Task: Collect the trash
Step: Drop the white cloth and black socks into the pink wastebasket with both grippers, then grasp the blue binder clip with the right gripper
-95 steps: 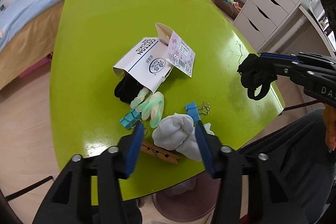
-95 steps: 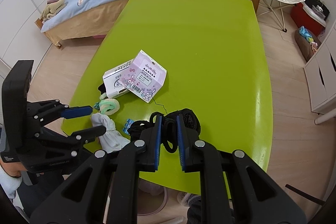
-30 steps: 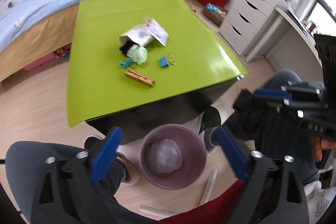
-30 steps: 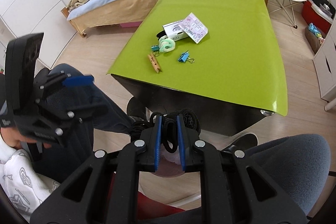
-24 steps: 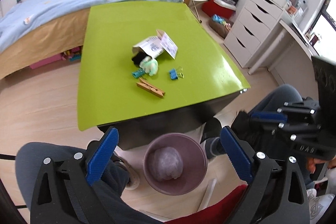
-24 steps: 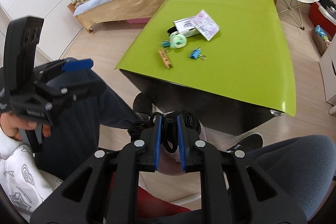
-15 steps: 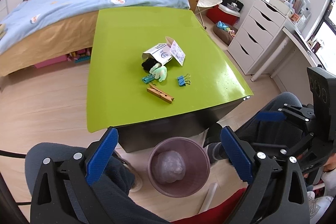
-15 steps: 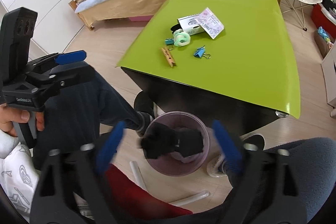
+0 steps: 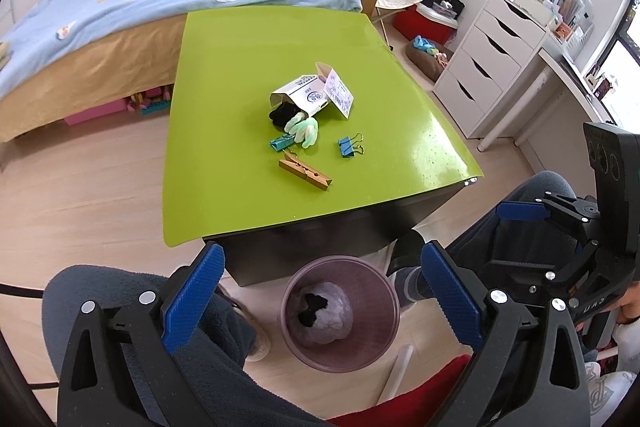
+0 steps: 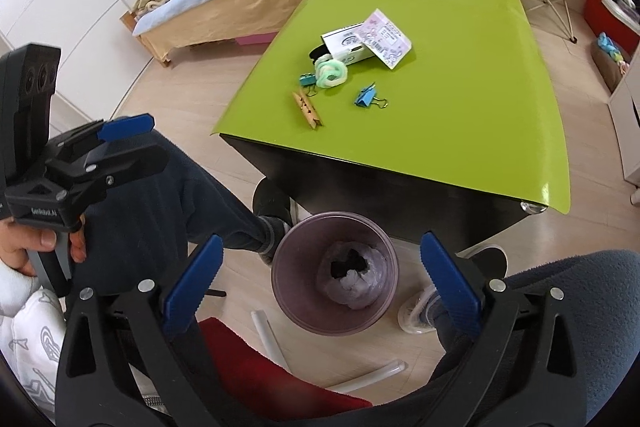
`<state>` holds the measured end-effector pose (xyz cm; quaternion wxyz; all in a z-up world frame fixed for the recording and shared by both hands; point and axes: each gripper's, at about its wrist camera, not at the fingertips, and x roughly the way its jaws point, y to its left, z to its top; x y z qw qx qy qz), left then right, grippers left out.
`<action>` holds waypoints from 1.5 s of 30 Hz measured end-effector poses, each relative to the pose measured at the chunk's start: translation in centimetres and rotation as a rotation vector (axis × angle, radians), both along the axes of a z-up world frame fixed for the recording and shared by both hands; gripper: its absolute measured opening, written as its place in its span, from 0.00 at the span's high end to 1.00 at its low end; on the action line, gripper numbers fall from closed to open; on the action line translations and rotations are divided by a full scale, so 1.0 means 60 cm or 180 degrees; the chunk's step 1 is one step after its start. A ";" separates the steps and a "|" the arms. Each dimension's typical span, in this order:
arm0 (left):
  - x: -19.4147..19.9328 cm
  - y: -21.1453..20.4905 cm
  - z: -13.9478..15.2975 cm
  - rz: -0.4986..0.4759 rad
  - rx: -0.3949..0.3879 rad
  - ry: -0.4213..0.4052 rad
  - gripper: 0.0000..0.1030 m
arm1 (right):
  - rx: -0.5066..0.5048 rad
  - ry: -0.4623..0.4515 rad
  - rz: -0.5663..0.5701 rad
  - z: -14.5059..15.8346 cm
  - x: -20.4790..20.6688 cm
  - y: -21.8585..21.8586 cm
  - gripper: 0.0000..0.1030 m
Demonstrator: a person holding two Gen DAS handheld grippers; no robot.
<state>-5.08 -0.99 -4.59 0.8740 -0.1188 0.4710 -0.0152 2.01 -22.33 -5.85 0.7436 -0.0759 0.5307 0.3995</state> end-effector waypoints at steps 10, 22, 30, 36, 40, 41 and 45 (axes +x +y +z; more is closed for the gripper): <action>0.006 -0.003 0.000 -0.0007 -0.0031 0.0047 0.08 | -0.0033 -0.0055 -0.0071 0.004 0.014 0.002 0.05; 0.037 0.008 0.011 0.0002 -0.0017 0.0000 0.08 | -0.0032 -0.0196 -0.0027 0.021 0.101 0.060 0.05; 0.057 0.010 0.010 -0.0007 0.0004 0.0000 0.08 | -0.0095 0.0066 -0.0174 -0.023 0.178 0.101 0.05; 0.073 0.010 0.005 -0.0008 0.0010 0.0030 0.08 | -0.0154 0.0402 -0.0284 -0.074 0.230 0.128 0.05; 0.076 0.008 0.001 -0.0011 0.0007 0.0055 0.08 | -0.0142 0.0534 -0.0348 -0.096 0.250 0.136 0.16; 0.077 0.008 0.000 -0.0011 0.0005 0.0062 0.08 | -0.0156 0.0569 -0.0350 -0.102 0.253 0.138 0.28; 0.080 0.007 -0.007 -0.0008 -0.0012 0.0098 0.08 | -0.0131 0.0724 -0.0321 -0.118 0.260 0.145 0.52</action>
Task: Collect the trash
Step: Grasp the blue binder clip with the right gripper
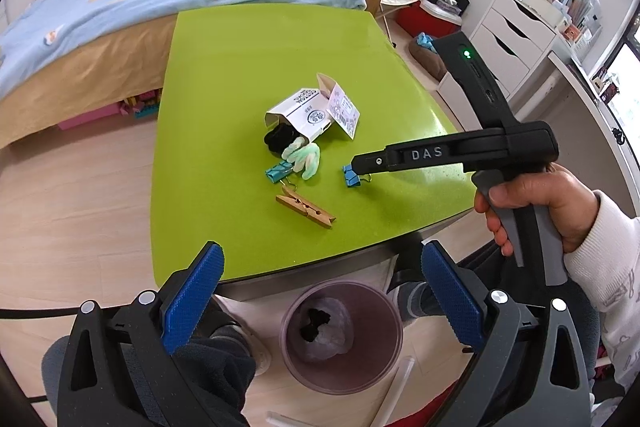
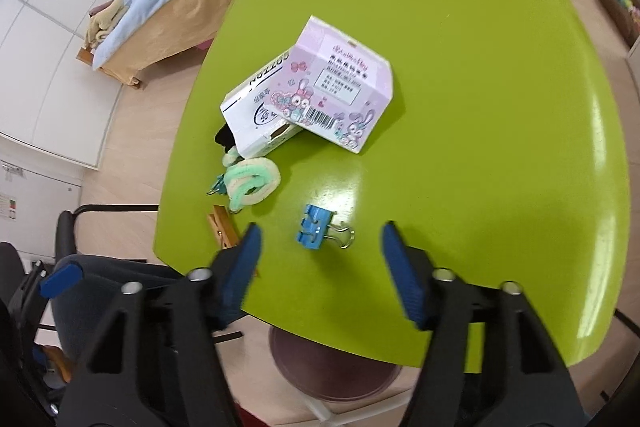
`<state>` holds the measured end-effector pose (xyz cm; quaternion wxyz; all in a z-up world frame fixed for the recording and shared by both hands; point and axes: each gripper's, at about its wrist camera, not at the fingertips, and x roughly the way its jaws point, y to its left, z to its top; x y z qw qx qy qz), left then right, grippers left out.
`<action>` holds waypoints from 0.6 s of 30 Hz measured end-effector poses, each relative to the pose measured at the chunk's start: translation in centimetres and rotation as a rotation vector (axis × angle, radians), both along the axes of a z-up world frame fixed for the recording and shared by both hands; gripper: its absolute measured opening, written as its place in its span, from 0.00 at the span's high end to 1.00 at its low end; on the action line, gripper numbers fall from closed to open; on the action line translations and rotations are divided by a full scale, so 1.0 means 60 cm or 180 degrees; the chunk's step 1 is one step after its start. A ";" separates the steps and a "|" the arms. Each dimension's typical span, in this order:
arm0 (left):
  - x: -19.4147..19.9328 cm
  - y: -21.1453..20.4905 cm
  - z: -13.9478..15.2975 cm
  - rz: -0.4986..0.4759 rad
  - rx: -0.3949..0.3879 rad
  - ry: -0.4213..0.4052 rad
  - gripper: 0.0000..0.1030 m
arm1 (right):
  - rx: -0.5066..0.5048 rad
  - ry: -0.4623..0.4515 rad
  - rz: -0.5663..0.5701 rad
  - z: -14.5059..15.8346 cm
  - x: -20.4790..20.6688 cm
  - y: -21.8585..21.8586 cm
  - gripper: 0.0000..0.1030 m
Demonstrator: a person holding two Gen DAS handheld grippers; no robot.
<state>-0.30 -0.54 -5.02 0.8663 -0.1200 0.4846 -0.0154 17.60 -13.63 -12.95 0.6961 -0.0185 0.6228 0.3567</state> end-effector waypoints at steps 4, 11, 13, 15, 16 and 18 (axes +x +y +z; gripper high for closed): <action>0.002 0.000 -0.005 0.0006 -0.0019 0.0023 0.08 | 0.0017 0.0082 0.0023 -0.012 0.003 0.004 0.71; 0.009 0.002 -0.011 0.0010 -0.0045 0.0050 0.08 | 0.0122 0.0033 0.0034 -0.008 0.003 0.001 0.97; 0.011 0.003 -0.012 0.0019 -0.0062 0.0065 0.08 | 0.0153 0.0014 0.0014 -0.004 0.002 -0.001 0.99; 0.014 0.003 -0.015 0.0022 -0.0072 0.0072 0.08 | 0.0159 -0.0019 0.0006 0.001 0.000 -0.005 0.99; 0.015 0.003 -0.016 0.0021 -0.0071 0.0075 0.08 | 0.0171 -0.0030 0.0000 0.004 -0.002 -0.006 0.99; 0.019 0.003 -0.018 0.0025 -0.0071 0.0085 0.08 | 0.0191 -0.0062 -0.0016 0.012 -0.003 -0.010 0.99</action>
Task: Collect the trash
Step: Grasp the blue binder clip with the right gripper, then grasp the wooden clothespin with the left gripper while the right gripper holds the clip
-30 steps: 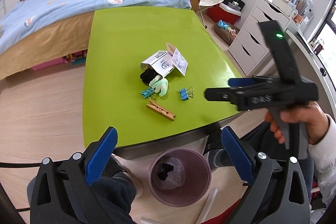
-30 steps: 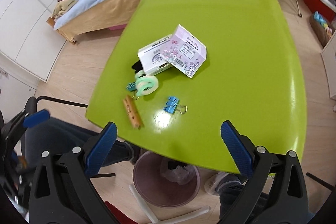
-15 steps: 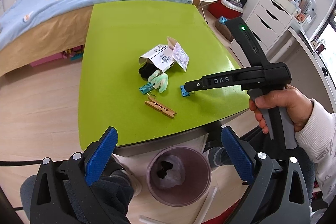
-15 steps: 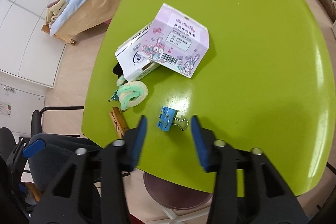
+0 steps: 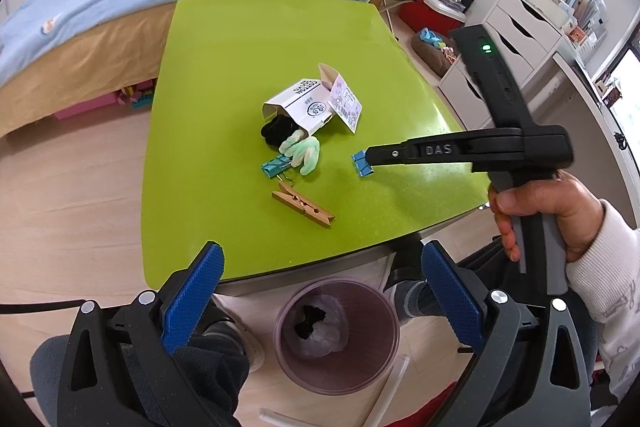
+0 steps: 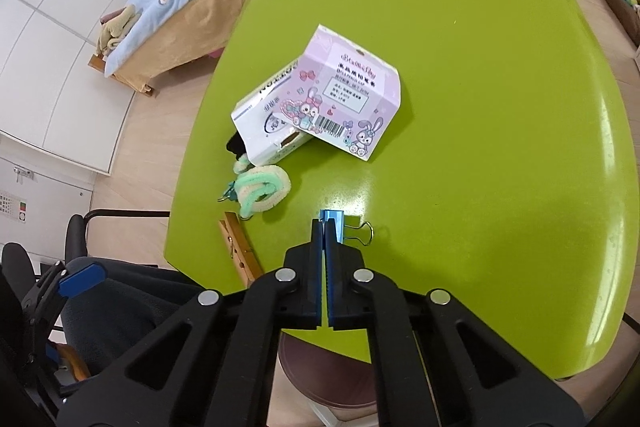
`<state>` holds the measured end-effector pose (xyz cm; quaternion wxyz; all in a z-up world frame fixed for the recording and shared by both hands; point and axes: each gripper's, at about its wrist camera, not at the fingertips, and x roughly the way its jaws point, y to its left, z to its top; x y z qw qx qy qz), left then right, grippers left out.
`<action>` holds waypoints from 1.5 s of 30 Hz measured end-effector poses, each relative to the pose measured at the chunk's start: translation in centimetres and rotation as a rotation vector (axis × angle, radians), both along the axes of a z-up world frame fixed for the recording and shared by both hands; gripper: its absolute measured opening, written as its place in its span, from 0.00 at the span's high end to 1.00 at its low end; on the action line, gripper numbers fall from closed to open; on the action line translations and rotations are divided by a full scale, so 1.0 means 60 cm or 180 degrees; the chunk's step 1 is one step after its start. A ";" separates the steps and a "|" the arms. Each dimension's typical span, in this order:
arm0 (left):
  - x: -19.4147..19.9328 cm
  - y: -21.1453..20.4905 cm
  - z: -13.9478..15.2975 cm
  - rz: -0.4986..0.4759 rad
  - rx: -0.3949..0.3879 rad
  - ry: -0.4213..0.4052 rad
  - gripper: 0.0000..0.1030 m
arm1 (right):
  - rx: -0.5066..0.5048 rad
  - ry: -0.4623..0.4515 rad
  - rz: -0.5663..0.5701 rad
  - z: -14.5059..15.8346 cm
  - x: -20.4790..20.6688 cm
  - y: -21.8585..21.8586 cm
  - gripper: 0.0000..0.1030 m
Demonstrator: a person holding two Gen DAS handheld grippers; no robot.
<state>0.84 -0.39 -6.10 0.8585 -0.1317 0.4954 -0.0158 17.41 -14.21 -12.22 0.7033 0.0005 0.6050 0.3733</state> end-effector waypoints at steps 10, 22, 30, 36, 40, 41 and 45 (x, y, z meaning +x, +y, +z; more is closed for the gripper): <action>0.055 -0.001 -0.037 0.0274 -0.0048 0.0319 0.08 | -0.0023 -0.0198 -0.0039 0.036 -0.005 -0.026 0.99; 0.109 0.006 -0.105 0.0857 -0.0135 0.0708 0.15 | -0.0084 -0.0284 -0.0086 0.038 -0.005 -0.040 0.99; 0.114 -0.004 -0.121 0.1033 -0.0058 0.0758 0.42 | -0.0100 -0.0310 -0.0080 0.037 -0.006 -0.038 0.99; 0.112 -0.002 -0.117 0.0923 -0.0096 0.0695 0.75 | -0.0097 -0.0299 -0.0058 0.032 -0.009 -0.035 0.99; 0.110 -0.005 -0.115 0.0800 -0.0163 0.0643 0.84 | -0.0094 -0.0301 -0.0044 0.033 -0.011 -0.034 0.99; 0.108 -0.003 -0.115 0.0779 -0.0167 0.0635 0.85 | -0.0091 -0.0302 -0.0042 0.033 -0.012 -0.037 0.99; 0.100 0.000 -0.113 0.0708 -0.0180 0.0602 0.89 | -0.0080 -0.0310 -0.0041 0.034 -0.014 -0.040 0.99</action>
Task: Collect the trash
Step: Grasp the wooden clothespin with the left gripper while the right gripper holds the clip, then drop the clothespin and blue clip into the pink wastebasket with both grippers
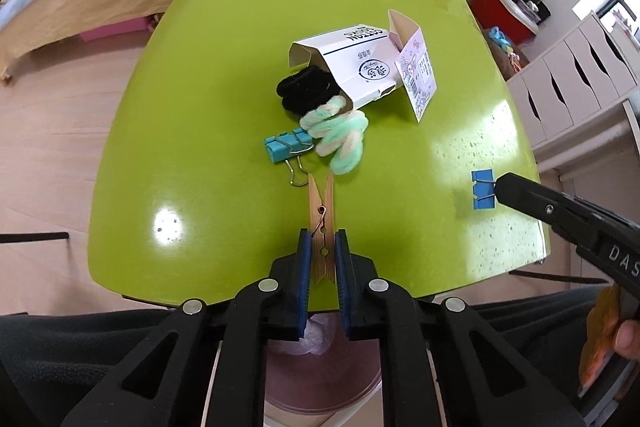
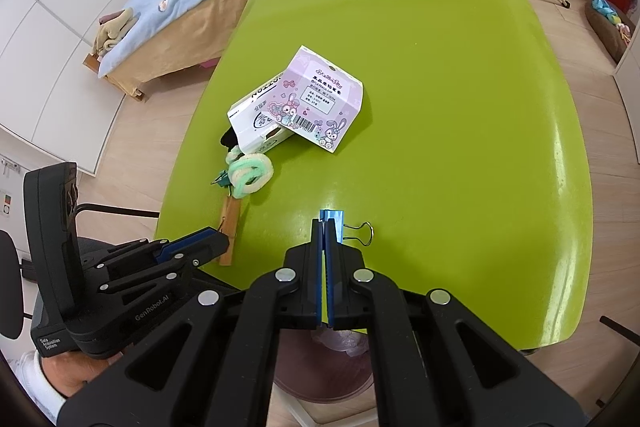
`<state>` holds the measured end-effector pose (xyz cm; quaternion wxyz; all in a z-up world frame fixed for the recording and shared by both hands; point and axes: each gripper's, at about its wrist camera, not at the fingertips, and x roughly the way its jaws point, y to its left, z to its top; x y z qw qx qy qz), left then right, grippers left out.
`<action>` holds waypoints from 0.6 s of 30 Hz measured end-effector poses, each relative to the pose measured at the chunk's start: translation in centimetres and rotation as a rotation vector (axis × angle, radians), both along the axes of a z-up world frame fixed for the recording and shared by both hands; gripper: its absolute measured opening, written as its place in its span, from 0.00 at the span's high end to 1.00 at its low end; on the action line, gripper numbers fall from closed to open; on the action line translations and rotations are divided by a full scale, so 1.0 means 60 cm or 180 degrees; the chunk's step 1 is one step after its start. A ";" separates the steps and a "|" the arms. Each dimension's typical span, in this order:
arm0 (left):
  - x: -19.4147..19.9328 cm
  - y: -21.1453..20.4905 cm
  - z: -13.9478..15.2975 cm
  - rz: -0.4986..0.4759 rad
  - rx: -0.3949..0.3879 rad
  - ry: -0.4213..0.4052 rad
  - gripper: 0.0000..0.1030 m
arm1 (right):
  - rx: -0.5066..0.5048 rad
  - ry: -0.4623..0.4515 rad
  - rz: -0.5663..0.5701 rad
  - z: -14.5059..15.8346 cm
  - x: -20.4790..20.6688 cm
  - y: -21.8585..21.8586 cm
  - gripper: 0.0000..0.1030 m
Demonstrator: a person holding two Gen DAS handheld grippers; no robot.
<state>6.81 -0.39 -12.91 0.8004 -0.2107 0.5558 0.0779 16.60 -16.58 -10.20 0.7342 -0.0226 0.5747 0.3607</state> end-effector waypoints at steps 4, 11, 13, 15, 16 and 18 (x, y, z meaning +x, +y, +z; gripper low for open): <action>-0.013 0.007 0.008 -0.0065 0.0007 -0.0059 0.89 | 0.0022 -0.0025 0.0025 0.006 -0.009 -0.001 0.99; -0.027 0.007 0.042 -0.0227 0.0089 -0.0198 0.89 | 0.0047 -0.0136 0.0102 0.028 -0.038 -0.015 0.99; -0.035 0.004 0.055 -0.0305 0.0127 -0.0252 0.89 | 0.0061 -0.0168 0.0122 0.037 -0.046 -0.019 0.99; -0.044 0.000 0.071 -0.0408 0.0167 -0.0336 0.89 | 0.0077 -0.0210 0.0153 0.049 -0.057 -0.024 0.99; -0.050 -0.003 0.080 -0.0467 0.0194 -0.0378 0.89 | 0.0079 -0.0227 0.0165 0.052 -0.063 -0.026 0.99; -0.056 -0.006 0.091 -0.0542 0.0214 -0.0434 0.89 | 0.0086 -0.0276 0.0207 0.064 -0.075 -0.029 0.99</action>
